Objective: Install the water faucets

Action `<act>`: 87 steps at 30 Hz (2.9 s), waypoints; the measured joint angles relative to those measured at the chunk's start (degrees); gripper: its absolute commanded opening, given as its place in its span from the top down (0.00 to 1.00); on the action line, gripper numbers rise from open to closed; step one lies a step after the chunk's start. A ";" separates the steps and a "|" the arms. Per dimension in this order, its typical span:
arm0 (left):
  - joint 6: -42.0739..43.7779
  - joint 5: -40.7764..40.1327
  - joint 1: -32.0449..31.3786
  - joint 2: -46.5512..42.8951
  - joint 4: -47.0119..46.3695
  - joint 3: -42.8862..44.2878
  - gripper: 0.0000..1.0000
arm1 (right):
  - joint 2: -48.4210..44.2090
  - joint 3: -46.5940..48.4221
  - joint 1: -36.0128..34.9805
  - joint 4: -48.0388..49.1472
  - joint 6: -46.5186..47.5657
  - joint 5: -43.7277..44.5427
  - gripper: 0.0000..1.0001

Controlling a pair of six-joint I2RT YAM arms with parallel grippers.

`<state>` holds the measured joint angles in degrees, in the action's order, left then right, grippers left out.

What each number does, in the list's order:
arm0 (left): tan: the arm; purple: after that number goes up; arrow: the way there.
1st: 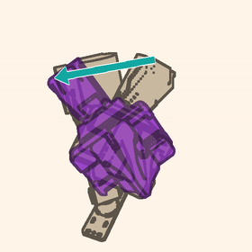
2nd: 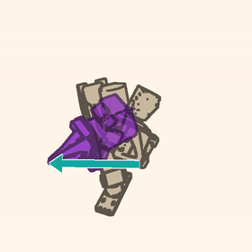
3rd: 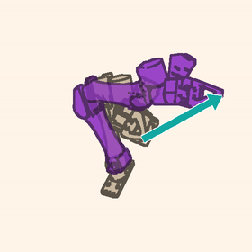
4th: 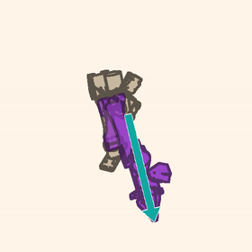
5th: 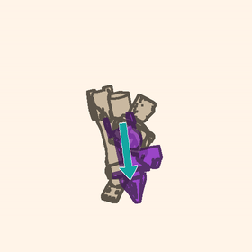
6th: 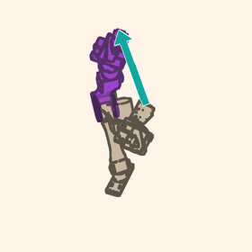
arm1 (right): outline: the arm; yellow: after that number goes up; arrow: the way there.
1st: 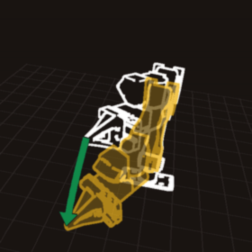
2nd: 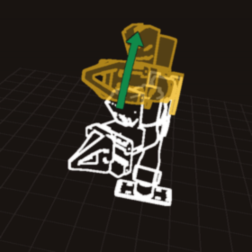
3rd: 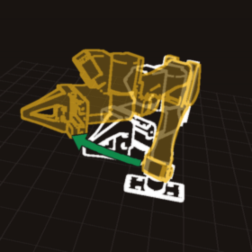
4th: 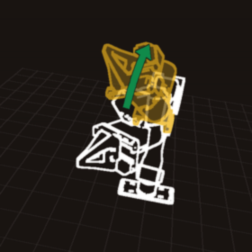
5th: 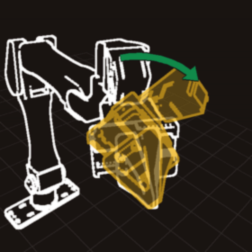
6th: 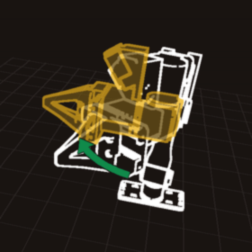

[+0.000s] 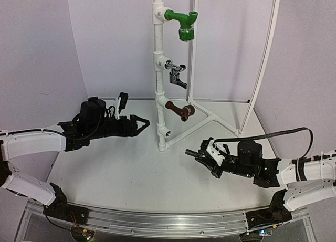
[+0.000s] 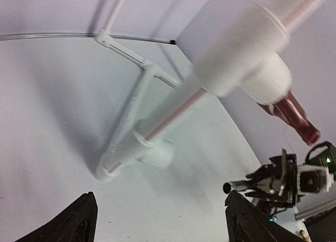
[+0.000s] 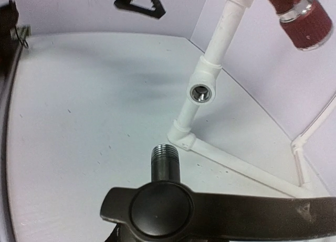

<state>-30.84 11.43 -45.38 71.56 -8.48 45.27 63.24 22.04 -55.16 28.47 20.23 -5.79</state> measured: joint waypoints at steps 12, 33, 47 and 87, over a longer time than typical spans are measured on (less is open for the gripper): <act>5.29 9.33 6.23 11.60 -2.71 9.36 0.09 | 21.17 7.76 0.00 11.29 30.69 9.46 1.00; 12.36 18.54 6.77 26.19 -8.18 18.16 0.28 | 31.72 12.20 2.14 26.98 42.97 8.11 1.00; 13.53 16.66 5.88 27.22 -11.01 17.88 0.61 | 35.42 12.36 0.49 36.41 43.21 11.37 1.00; 20.28 -5.53 -2.31 29.25 -20.36 16.07 1.00 | 38.08 9.89 -0.73 39.61 38.26 17.34 1.00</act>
<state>-10.55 5.90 -47.69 100.82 -28.83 61.34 101.32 31.93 -55.88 68.08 58.49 11.55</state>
